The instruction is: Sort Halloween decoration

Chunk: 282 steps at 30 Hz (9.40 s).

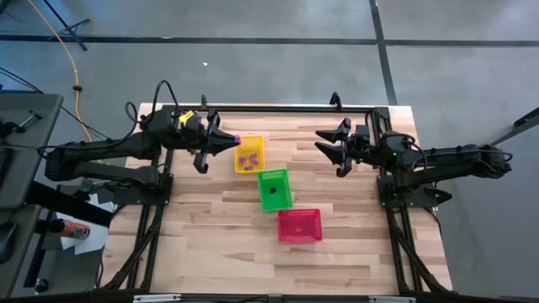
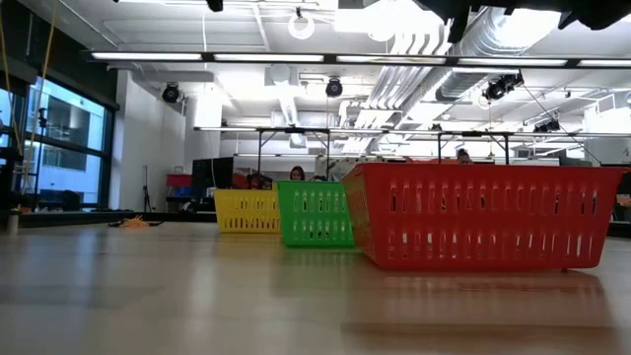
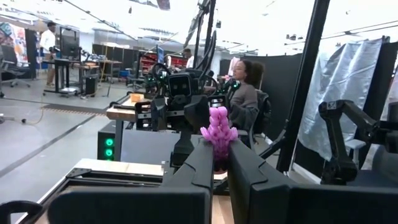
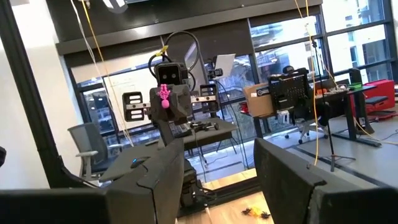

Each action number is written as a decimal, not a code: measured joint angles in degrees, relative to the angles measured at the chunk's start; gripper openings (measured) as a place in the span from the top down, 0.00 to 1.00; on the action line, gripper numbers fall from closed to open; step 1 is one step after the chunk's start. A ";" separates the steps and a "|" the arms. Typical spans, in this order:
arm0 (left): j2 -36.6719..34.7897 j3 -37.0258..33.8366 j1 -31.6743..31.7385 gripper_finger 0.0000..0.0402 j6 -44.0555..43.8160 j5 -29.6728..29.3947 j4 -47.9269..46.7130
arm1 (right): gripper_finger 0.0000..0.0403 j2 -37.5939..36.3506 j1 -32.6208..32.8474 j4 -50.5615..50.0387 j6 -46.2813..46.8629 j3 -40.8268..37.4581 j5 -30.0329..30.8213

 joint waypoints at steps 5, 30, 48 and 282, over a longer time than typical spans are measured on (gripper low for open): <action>0.00 0.00 0.00 0.99 -0.01 -0.88 0.01 | 0.53 0.00 0.00 -0.05 0.00 0.00 0.02; 32.07 16.35 7.67 0.99 0.97 -20.99 -48.96 | 0.53 0.00 -2.14 1.10 0.42 0.00 0.20; 45.05 16.37 7.82 0.78 -1.55 -19.23 -47.70 | 0.53 0.02 -2.14 -0.08 0.44 0.00 -0.13; -3.21 -0.48 -2.58 0.69 1.50 -13.07 -7.48 | 1.00 57.85 0.52 -59.19 -26.75 42.48 -7.08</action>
